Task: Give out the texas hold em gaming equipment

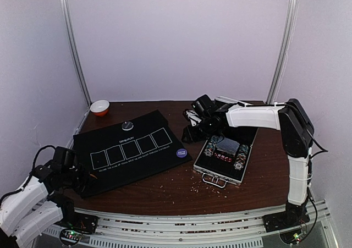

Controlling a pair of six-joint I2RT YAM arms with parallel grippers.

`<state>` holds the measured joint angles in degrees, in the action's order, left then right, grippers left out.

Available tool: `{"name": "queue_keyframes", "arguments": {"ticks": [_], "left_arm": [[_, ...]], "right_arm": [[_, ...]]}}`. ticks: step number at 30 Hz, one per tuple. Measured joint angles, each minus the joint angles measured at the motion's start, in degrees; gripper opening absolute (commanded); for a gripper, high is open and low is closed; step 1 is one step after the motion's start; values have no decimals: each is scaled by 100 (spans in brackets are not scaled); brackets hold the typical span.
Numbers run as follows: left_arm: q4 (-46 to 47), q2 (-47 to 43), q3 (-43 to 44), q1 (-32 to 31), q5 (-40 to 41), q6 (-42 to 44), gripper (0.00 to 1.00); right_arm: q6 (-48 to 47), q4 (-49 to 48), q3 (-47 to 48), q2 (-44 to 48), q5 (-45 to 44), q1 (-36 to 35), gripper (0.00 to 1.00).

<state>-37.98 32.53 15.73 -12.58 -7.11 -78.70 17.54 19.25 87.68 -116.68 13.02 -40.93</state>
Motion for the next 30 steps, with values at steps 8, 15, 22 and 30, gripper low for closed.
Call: {"name": "queue_keyframes", "arguments": {"ticks": [8, 15, 22, 30], "left_arm": [[-671, -157, 96, 0, 101, -249, 0], [-769, -247, 35, 0, 96, -629, 18], [-1316, -522, 46, 2, 197, -1141, 43], [-1908, 28, 673, 2, 686, -1226, 57]], "right_arm": [[-96, 22, 35, 0, 0, -24, 48], [-181, 87, 35, 0, 4, -24, 49], [-243, 166, 138, 0, 28, -44, 49], [-286, 214, 240, 0, 31, -85, 49]]}}
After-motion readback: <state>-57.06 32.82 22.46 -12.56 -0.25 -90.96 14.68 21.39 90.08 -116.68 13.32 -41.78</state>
